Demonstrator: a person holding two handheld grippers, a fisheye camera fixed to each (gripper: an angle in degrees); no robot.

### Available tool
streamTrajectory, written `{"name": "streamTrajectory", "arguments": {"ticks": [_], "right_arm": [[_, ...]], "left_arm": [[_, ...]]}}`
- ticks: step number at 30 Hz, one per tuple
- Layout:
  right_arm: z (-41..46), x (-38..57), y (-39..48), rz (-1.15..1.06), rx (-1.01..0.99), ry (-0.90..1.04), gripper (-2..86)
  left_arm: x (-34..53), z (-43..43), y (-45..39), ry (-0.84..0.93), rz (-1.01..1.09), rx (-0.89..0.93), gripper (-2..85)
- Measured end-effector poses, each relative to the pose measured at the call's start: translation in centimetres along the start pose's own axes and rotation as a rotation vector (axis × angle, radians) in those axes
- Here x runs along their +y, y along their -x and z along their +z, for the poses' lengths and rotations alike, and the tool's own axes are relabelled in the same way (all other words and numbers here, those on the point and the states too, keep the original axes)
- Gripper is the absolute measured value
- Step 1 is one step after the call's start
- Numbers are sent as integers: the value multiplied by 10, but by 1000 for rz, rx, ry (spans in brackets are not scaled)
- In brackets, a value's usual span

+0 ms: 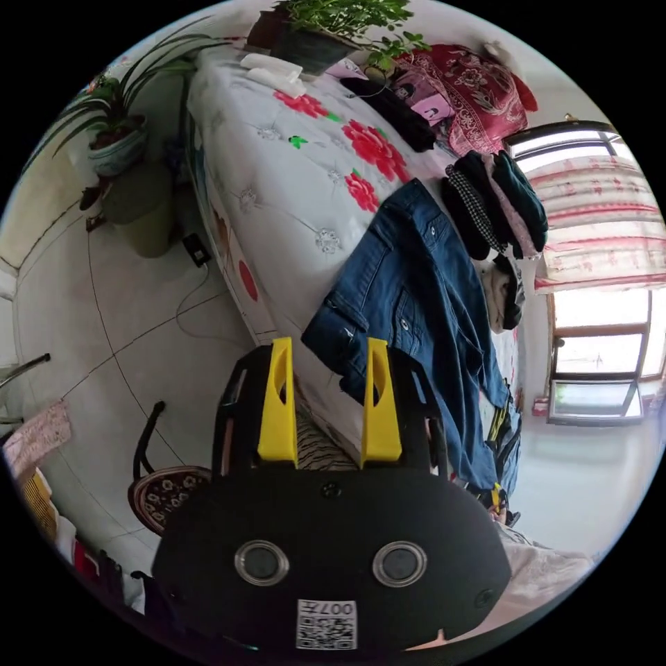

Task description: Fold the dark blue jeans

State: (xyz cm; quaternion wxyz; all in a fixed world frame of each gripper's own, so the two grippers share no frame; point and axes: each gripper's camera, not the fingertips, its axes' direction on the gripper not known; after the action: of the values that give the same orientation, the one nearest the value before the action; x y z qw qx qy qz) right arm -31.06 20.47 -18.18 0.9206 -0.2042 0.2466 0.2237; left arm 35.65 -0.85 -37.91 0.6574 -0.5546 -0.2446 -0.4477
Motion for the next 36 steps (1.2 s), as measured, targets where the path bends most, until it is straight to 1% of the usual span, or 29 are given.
{"name": "streamTrajectory", "arguments": {"ticks": [1, 2, 3, 4, 6, 7, 9, 11, 12, 15, 16, 17, 18, 19, 20, 21, 22, 24, 25, 27, 30, 33, 35, 36], "right_arm": [[3, -1, 4, 7, 19, -3, -3], [5, -2, 7, 8, 25, -6, -3], [10, -5, 13, 13, 31, -9, -3], [14, -10, 21, 20, 25, -8, -3], [16, -21, 39, 10, 2, -15, -3], [14, -29, 54, -17, -12, -25, -3], [8, -37, 80, -83, -31, -44, -3], [-7, -35, 106, -174, -50, -104, -4], [-21, -28, 120, -242, -69, -159, -3], [-44, 1, 135, -397, -66, -230, -3], [-47, 18, 133, -445, -44, -237, -3], [-47, 27, 131, -462, -26, -233, -2], [-41, 45, 121, -478, 10, -217, -1], [-26, 62, 107, -469, 52, -178, 0], [-16, 69, 98, -451, 75, -144, 1], [11, 82, 78, -378, 128, -57, 4], [38, 92, 57, -302, 195, 40, 8], [73, 106, 31, -202, 274, 162, 20], [87, 113, 15, -137, 282, 213, 31], [92, 116, -3, -41, 265, 222, 47], [80, 108, -23, 74, 214, 127, 70], [73, 97, -41, 191, 226, 22, 81], [82, 90, -50, 228, 230, 28, 83], [94, 87, -54, 234, 230, 68, 83]], "left_arm": [[-4, 4, 1, 16, -2, 10, 67], [-12, 12, 1, 50, -4, 43, 27], [-17, 15, 0, 62, 2, 76, 7], [-30, 17, -7, 66, 9, 141, 1], [-56, 0, -29, 4, 62, 243, -5], [-77, -18, -55, -27, 130, 322, -7], [-100, -60, -111, -89, 291, 345, -8], [-99, -140, -183, -230, 562, 352, -9], [-88, -175, -206, -282, 680, 340, -8], [-59, -221, -217, -356, 874, 288, -8], [-46, -224, -209, -350, 932, 215, -8], [-37, -211, -193, -300, 930, 98, -7], [-33, -182, -171, -213, 876, -10, -7], [-32, -162, -157, -160, 835, -47, -7], [-30, -119, -127, -46, 733, -92, -7], [-27, -97, -112, 4, 678, -111, -7], [-17, -56, -84, 77, 584, -156, -7], [2, 8, -39, 193, 397, -192, -8], [6, 18, -33, 208, 356, -206, -8], [17, 27, -26, 184, 322, -205, -8], [23, 20, -38, 155, 375, -213, -8], [25, 14, -53, 136, 409, -264, -8], [26, 11, -63, 102, 408, -313, -7], [27, 12, -64, 100, 403, -317, -7]]}}
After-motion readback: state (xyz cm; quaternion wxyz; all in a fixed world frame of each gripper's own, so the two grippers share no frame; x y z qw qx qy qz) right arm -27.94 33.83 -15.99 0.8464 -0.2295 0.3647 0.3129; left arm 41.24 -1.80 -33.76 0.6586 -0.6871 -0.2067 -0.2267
